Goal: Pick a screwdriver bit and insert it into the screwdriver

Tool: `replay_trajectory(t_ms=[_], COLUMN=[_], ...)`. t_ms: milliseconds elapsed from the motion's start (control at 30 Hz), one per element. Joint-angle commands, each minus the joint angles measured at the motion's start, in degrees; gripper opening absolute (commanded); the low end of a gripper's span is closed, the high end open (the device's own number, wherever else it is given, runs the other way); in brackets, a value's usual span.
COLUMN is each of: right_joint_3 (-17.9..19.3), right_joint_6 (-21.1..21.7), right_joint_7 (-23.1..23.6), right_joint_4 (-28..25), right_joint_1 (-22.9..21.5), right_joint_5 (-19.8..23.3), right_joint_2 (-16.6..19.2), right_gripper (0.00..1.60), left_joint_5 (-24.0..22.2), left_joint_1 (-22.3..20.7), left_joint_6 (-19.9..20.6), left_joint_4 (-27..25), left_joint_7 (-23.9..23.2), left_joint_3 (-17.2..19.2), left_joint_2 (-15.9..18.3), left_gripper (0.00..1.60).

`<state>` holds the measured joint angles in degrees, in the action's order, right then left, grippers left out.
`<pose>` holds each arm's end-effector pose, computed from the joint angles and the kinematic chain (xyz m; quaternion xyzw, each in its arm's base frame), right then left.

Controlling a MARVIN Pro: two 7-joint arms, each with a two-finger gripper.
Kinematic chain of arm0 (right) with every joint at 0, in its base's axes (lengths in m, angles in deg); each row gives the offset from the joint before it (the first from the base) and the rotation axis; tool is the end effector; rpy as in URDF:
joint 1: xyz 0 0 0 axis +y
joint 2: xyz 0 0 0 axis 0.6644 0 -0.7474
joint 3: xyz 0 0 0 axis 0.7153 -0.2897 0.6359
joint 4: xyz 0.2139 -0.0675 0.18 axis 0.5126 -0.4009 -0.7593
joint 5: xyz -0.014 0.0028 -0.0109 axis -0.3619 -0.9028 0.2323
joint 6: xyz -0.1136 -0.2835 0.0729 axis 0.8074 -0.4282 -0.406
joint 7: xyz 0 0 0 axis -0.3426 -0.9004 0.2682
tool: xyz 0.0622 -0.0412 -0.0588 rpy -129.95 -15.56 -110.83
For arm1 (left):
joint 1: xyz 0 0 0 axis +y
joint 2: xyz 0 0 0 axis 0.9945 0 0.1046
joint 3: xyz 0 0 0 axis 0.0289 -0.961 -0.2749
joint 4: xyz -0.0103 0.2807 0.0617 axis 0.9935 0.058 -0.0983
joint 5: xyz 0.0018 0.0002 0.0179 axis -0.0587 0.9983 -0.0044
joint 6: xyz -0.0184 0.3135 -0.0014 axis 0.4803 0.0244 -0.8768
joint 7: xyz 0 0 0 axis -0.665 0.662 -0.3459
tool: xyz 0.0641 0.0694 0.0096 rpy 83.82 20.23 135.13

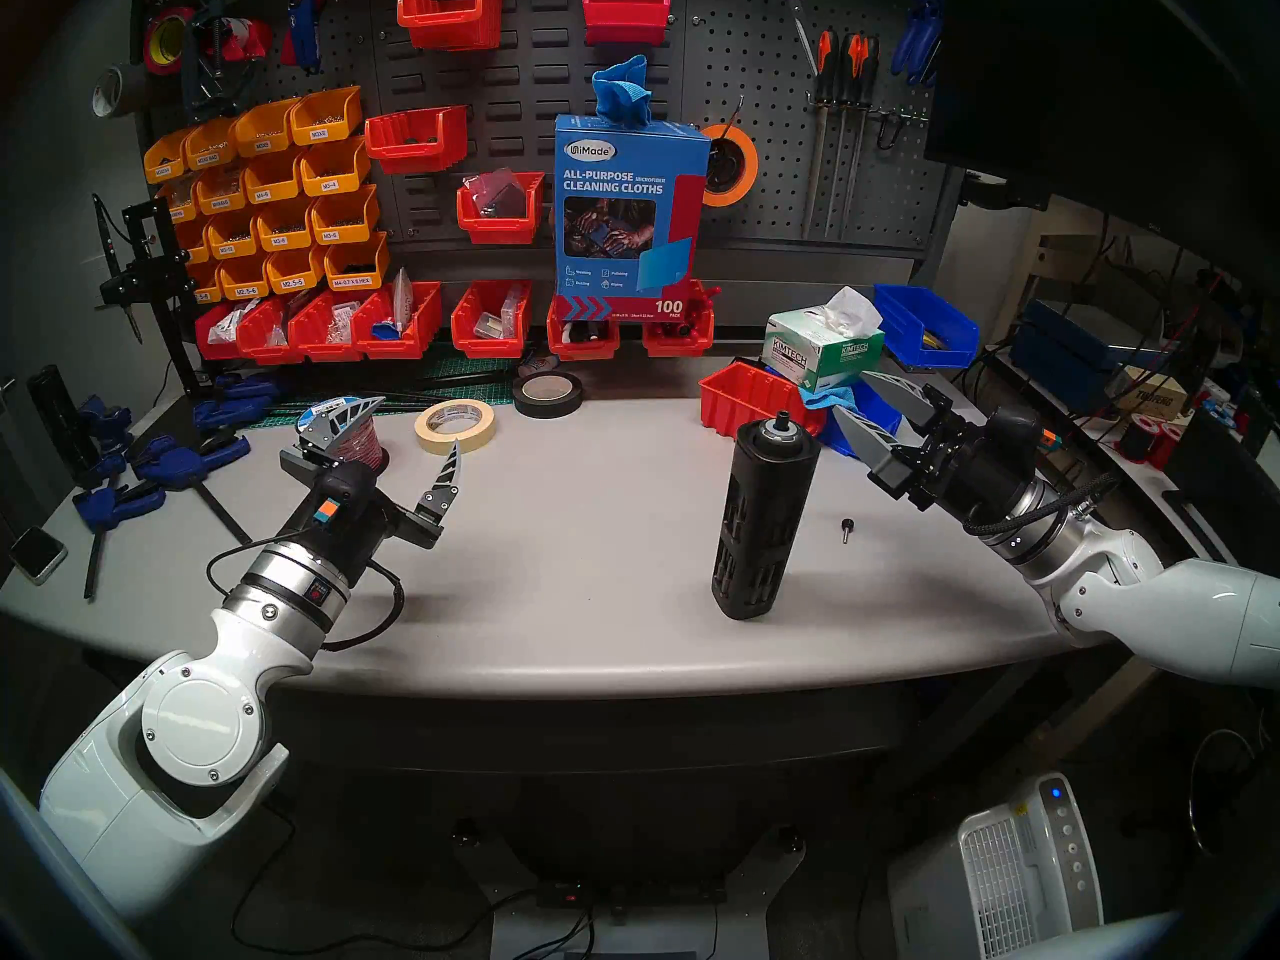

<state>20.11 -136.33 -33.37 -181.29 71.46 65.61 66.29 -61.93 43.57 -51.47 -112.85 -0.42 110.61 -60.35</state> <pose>0.3500 -0.1369 -0.1708 -0.5185 -0.2710 -0.7298 0.3537 0.2785 0.0794 -0.1811 -0.5861 0.2537 -0.7587 0.1280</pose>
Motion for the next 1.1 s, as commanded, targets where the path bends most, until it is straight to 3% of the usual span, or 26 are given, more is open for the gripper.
replay_trajectory(t_ms=[0, 467, 1067], right_joint_3=[0.20, -1.30, -0.23], right_joint_6=[-1.55, -2.17, -2.87], right_joint_7=[3.34, 10.52, 14.84], right_joint_4=[-0.60, -0.37, 3.44], right_joint_1=[-0.44, -0.66, -2.34], right_joint_5=[-0.28, -0.85, -0.64], right_joint_2=[0.57, 0.61, 0.64], right_gripper=[1.60, 1.60, 1.60], left_joint_5=[0.08, 0.09, 0.11], left_joint_1=[-0.74, -0.78, -0.82], left_joint_6=[-0.35, -0.31, -0.27], left_joint_4=[-0.99, -0.78, -0.62], left_joint_7=[0.15, 0.16, 0.17], left_joint_3=[0.57, 0.38, 0.22], left_joint_2=[0.14, 0.15, 0.16], left_gripper=[1.60, 1.60, 1.60])
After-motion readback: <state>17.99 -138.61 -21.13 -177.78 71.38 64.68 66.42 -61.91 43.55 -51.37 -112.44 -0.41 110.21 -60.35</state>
